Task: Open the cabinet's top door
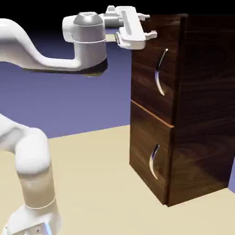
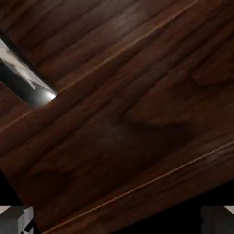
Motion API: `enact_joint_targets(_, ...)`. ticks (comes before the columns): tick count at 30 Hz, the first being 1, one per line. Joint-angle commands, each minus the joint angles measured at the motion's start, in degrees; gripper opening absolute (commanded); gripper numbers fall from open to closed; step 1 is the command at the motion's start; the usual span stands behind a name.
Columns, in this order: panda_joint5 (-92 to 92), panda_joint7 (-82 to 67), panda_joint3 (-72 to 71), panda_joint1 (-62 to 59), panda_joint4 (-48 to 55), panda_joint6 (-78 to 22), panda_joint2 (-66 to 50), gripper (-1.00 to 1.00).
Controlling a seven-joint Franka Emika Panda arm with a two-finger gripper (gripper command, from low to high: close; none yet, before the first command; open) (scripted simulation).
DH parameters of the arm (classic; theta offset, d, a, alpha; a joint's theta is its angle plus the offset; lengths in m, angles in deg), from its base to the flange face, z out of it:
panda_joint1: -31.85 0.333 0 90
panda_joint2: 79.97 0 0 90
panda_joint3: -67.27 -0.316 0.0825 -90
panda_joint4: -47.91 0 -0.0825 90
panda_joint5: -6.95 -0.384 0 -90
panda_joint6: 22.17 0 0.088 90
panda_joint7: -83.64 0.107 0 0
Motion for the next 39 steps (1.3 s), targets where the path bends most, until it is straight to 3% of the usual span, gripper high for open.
enact_joint_targets(1,2.5,0.7,0.9,1.0,-0.4,0.2,0.3,0.00)
enact_joint_targets(25,59.8,16.7,24.9,24.8,-11.0,4.0,8.0,0.00)
enact_joint_targets(30,62.6,18.6,30.0,33.4,-5.5,-0.3,0.9,0.00)
enact_joint_targets(31,62.6,18.6,30.0,33.4,-5.5,-0.3,0.9,-1.00)
enact_joint_targets(39,51.5,15.3,17.9,18.9,-12.0,-2.0,3.7,-1.00)
